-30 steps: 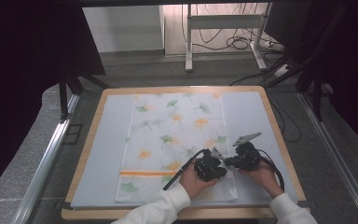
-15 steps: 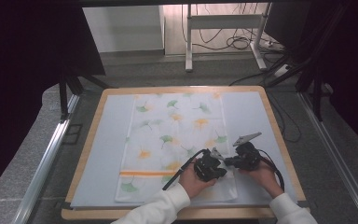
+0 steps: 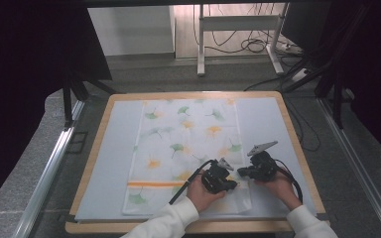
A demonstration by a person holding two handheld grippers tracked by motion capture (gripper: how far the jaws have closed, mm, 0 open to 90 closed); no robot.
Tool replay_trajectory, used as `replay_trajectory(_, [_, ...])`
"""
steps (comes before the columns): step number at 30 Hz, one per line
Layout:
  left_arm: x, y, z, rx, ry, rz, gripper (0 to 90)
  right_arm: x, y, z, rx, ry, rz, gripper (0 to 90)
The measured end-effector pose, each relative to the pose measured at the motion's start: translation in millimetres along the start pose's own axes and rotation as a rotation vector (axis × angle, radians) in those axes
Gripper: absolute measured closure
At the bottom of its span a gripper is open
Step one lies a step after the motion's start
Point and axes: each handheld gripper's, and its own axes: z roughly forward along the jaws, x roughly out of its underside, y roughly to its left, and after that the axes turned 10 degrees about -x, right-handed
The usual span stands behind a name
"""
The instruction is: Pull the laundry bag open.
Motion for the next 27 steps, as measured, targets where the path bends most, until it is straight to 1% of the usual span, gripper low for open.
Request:
replay_trajectory(4, [1.7,0.0,-0.7,-0.004,-0.005,-0.001,90.0,0.1,-0.1,0.0,0.0,-0.001,0.001,89.7])
replay_trajectory(6, [3.2,0.6,-2.2,-0.02,-0.01,0.0,90.0,0.1,-0.2,-0.1,0.0,0.0,0.001,89.7])
replay_trajectory(8, [4.8,4.2,-4.4,-0.029,-0.011,-0.01,90.0,0.2,-0.2,-0.1,-0.001,0.0,0.001,89.7])
replay_trajectory(9, [5.6,7.4,-5.0,-0.012,-0.009,-0.016,90.0,0.1,-0.3,0.0,-0.001,-0.001,0.001,89.7])
replay_trajectory(10, [6.9,9.5,-4.9,0.012,-0.018,-0.023,90.0,0.1,-0.3,-0.1,-0.001,0.0,-0.001,89.7])
replay_trajectory(12, [8.4,10.4,-4.4,0.012,-0.027,-0.029,90.0,-0.2,0.0,0.0,0.0,0.001,-0.003,89.7])
replay_trajectory(13, [7.6,10.1,-3.4,0.029,-0.03,-0.035,90.0,-0.3,0.3,0.1,0.001,0.002,-0.003,89.7])
replay_trajectory(14, [6.8,9.2,-2.9,0.029,-0.038,-0.036,90.0,-0.4,0.3,0.1,0.001,0.002,-0.003,89.7])
replay_trajectory(16, [4.0,6.7,-3.8,0.001,-0.065,-0.035,90.0,-0.3,0.3,0.1,0.001,0.002,-0.003,89.6])
replay_trajectory(17, [1.5,6.3,-3.9,-0.006,-0.071,-0.036,80.8,-0.2,0.3,0.0,0.002,0.001,-0.003,89.7])
replay_trajectory(18, [-1.1,6.7,-3.9,-0.012,-0.068,-0.032,74.0,-0.2,0.4,0.1,0.002,0.002,-0.004,89.7])
replay_trajectory(20, [-5.3,7.2,-3.5,-0.013,-0.077,-0.033,71.5,-0.2,0.4,0.0,0.003,0.002,-0.004,89.6])
replay_trajectory(23, [-9.4,4.6,1.1,-0.005,-0.061,-0.023,64.6,0.0,-0.2,-0.1,0.001,-0.001,-0.004,89.6])
replay_trajectory(24, [-10.2,3.2,2.8,-0.006,-0.057,-0.021,62.3,0.0,-0.3,-0.2,-0.001,-0.001,-0.001,89.6])
replay_trajectory(27, [-12.6,0.0,7.9,-0.015,-0.053,-0.018,58.8,-0.1,-0.4,-0.4,-0.002,-0.002,0.002,89.6])
